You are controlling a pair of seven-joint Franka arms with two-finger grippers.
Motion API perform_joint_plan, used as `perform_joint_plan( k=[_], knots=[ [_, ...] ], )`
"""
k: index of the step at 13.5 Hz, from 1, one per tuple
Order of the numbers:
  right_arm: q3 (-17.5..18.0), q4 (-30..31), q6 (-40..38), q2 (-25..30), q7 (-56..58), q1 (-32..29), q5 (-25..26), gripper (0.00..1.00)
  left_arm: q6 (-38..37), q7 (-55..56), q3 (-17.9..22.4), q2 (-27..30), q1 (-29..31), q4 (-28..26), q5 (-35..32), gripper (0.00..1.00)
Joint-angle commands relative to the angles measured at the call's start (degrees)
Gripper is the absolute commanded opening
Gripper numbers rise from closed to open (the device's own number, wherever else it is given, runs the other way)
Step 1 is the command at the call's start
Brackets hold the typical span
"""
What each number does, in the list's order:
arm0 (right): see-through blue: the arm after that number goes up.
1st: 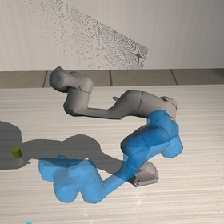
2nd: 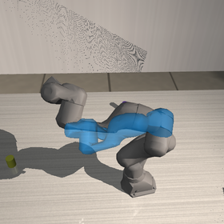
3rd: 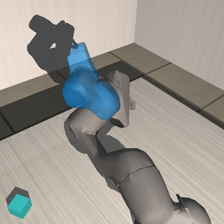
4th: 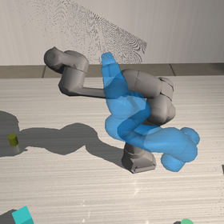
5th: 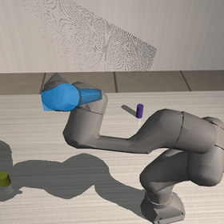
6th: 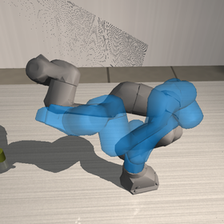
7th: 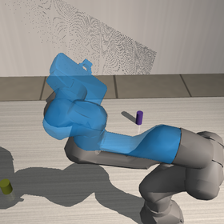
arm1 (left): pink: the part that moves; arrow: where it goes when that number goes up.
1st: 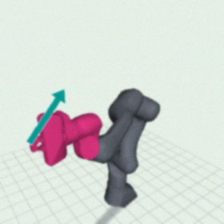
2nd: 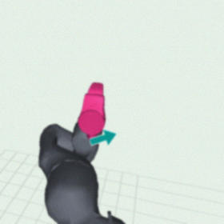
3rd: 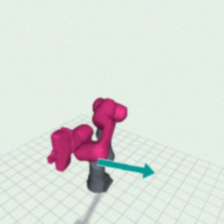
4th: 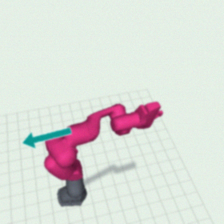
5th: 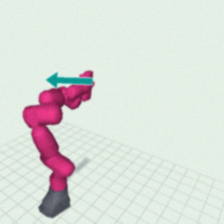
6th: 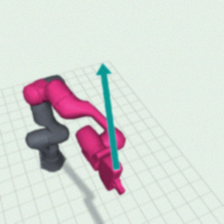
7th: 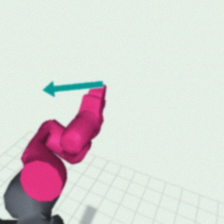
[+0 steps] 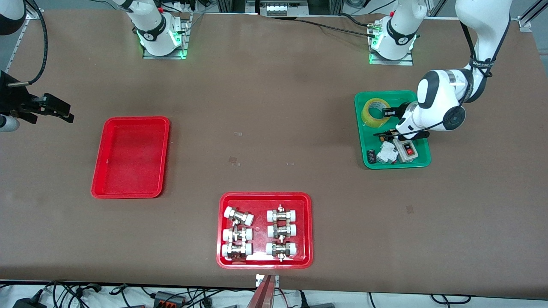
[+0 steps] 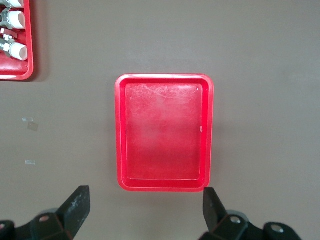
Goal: Left arm passes tape to right arm into tray
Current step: 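Grasp the yellow tape roll with the left gripper and lift it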
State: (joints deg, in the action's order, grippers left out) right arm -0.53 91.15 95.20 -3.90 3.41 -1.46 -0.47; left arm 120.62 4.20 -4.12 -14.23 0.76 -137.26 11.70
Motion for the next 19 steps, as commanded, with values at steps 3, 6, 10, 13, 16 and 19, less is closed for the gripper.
perform_joint_plan(
  k=[3,6,10,13,16,19],
  knots=[
    [0.62,-0.62,-0.80,0.03,1.07,-0.74,0.55,1.00,-0.21,-2.26,-0.36,0.69,0.47,0.41,1.22,0.01],
    [0.62,-0.71,-0.80,0.03,1.07,-0.65,0.55,1.00,-7.21,-2.97,-0.01,3.50,0.65,6.10,1.04,0.01],
    [0.53,-0.62,0.08,-0.06,0.98,-0.65,0.37,1.00,-16.29,-2.88,-0.45,3.77,-0.31,19.20,0.95,0.00],
    [0.62,-0.54,-0.89,-0.41,0.38,-0.47,0.38,1.00,-16.73,0.89,-9.12,3.51,-1.90,25.36,7.09,0.00],
    [0.71,-0.54,-0.98,-2.60,0.46,1.89,0.29,1.00,-16.38,3.08,-20.02,0.44,-2.17,34.14,10.69,0.00],
    [0.62,-0.71,-3.25,-5.41,1.24,4.79,0.12,1.00,-15.51,12.55,-24.44,-5.34,-7.32,44.68,17.11,0.00]
  ],
)
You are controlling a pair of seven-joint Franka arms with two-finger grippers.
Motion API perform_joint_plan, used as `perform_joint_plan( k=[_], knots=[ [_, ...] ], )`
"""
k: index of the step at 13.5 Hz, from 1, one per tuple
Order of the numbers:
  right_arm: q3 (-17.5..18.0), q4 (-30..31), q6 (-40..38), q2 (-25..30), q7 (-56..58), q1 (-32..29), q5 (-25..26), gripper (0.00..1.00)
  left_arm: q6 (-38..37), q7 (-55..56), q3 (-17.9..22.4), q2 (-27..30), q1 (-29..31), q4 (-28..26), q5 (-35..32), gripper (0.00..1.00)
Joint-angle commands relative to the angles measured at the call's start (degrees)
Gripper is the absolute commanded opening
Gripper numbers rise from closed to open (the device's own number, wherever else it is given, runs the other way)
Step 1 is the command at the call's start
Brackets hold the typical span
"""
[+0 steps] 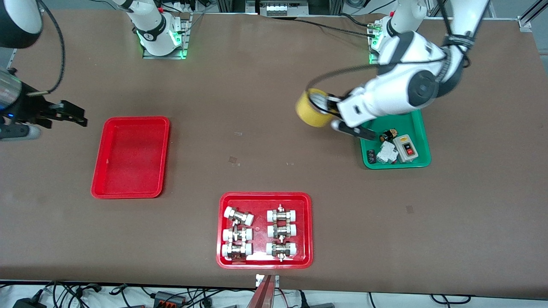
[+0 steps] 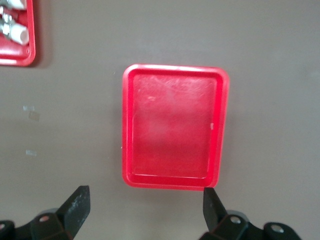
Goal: Left arm passes tape to right arm into tray
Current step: 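Carry the tape toward the middle while the right gripper reaches toward it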
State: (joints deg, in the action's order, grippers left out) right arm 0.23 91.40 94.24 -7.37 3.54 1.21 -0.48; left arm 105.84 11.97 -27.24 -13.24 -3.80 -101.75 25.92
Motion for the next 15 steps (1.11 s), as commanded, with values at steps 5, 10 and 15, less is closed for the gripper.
perform_joint_plan(
  k=[5,10,15],
  knots=[
    [1.34,-1.31,-3.72,-1.86,0.85,5.37,-14.41,1.00,6.31,17.82,-1.41,-19.96,-11.40,27.11,5.45,0.00],
    [2.41,-1.76,2.51,-3.96,0.94,8.89,-39.20,1.00,6.48,17.82,-1.33,-23.94,-10.61,31.26,9.85,0.00],
    [2.41,-1.84,10.32,-7.48,3.83,13.98,-45.66,1.00,6.13,17.74,-1.41,-23.50,-8.25,31.18,11.08,0.00]
  ],
)
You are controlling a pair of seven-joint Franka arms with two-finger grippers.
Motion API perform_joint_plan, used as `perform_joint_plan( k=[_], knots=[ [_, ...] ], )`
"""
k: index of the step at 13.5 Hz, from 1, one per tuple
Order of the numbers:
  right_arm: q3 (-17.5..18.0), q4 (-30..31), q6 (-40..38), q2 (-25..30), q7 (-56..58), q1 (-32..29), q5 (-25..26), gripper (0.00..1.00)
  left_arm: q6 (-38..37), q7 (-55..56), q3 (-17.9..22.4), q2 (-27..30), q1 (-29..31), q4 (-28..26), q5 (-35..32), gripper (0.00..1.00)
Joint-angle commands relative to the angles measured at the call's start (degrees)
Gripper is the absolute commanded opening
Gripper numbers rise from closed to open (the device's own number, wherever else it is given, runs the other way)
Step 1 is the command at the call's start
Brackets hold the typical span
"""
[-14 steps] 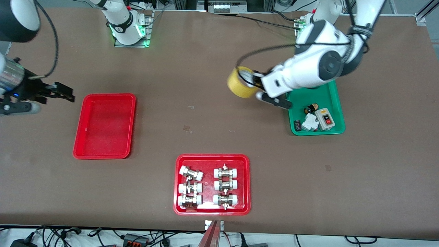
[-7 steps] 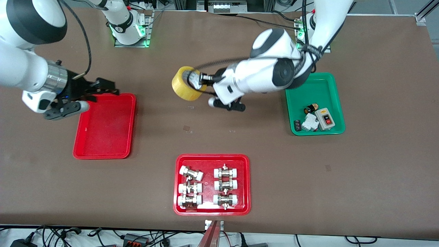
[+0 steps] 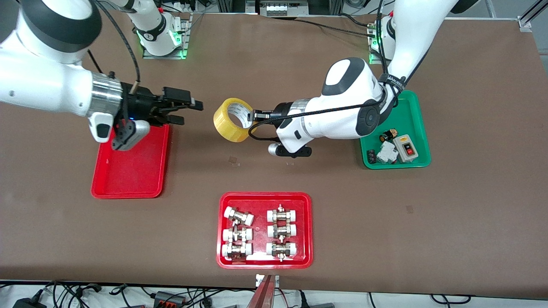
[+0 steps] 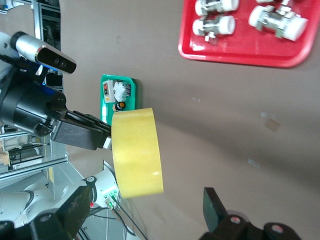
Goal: Left arm passes tape to right arm into tray
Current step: 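Grasp the tape roll with the right gripper from the left gripper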
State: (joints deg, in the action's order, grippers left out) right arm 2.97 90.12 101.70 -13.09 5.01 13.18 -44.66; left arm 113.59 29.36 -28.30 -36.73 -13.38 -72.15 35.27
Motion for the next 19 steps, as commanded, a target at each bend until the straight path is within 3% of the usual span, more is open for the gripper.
perform_joint_plan(
  k=[1,6,16,17,19],
  knots=[
    [-0.33,-0.56,3.94,-2.55,2.46,2.55,-1.57,1.00,-1.62,0.17,-0.35,-0.01,1.34,1.66,1.48,0.00],
    [-0.33,-0.56,4.82,-3.52,3.33,4.13,-5.16,1.00,-1.80,-0.79,-0.35,0.17,1.86,1.57,1.65,0.00],
    [-0.33,-0.56,9.57,-5.10,6.06,5.89,-5.26,1.00,-2.06,-1.15,-0.35,0.26,2.21,1.39,1.65,0.00],
    [-0.33,-0.56,9.57,-5.19,7.37,5.80,-5.35,0.98,-2.06,-1.15,-0.35,0.26,2.21,1.31,1.74,0.00],
    [-0.33,-0.47,9.40,-5.37,8.26,5.80,-5.35,0.77,-2.06,-1.15,-0.35,0.26,2.39,1.22,1.74,0.00]
  ],
)
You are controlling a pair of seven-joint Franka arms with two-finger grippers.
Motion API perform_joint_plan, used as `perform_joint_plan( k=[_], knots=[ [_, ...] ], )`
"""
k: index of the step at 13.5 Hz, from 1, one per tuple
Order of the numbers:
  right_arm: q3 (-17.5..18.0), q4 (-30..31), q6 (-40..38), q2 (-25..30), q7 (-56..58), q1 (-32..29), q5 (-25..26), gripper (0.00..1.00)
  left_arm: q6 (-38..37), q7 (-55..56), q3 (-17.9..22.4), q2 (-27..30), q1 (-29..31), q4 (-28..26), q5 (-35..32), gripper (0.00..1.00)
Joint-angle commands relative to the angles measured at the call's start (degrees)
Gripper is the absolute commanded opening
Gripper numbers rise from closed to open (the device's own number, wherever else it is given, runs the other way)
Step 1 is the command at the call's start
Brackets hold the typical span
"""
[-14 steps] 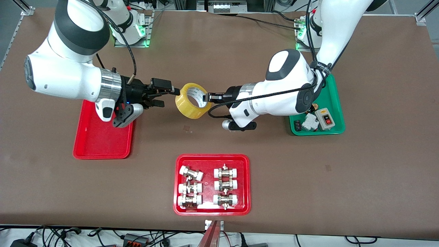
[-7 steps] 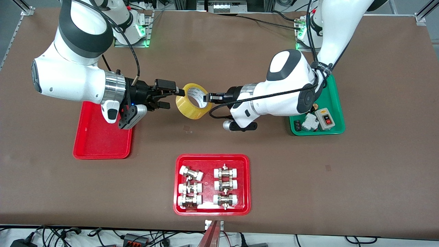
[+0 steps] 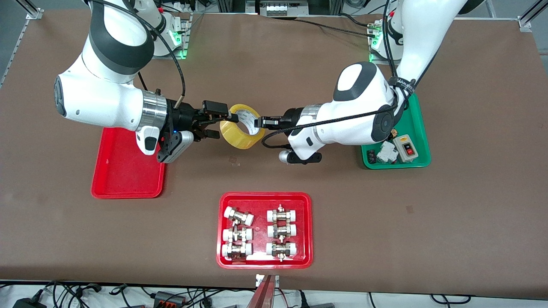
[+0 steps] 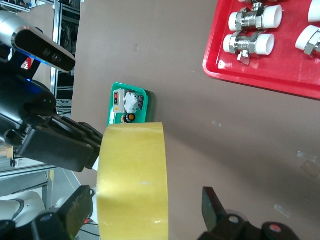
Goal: Left arm passes tape to right arm into tray
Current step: 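Grasp the tape roll with the right gripper from the left gripper, then move the tape over the empty red tray while the left gripper withdraws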
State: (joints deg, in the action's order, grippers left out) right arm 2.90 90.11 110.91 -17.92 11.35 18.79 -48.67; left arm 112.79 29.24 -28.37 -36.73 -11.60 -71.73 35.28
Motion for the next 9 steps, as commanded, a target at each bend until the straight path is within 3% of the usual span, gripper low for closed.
perform_joint_plan(
  k=[1,6,9],
  knots=[
    [-0.26,-0.46,0.28,-0.62,1.92,0.20,-1.34,0.70,-1.34,-1.03,-0.28,0.34,0.70,0.80,1.72,0.00],
    [-0.26,-0.55,0.28,-0.62,2.00,0.37,-1.26,0.50,-1.52,-1.20,-0.28,0.69,1.06,0.45,1.72,0.00],
    [-0.26,-0.55,0.19,-0.62,2.00,0.37,-1.17,0.43,-1.52,-1.20,-0.37,0.69,1.49,0.45,1.72,0.00]
  ],
)
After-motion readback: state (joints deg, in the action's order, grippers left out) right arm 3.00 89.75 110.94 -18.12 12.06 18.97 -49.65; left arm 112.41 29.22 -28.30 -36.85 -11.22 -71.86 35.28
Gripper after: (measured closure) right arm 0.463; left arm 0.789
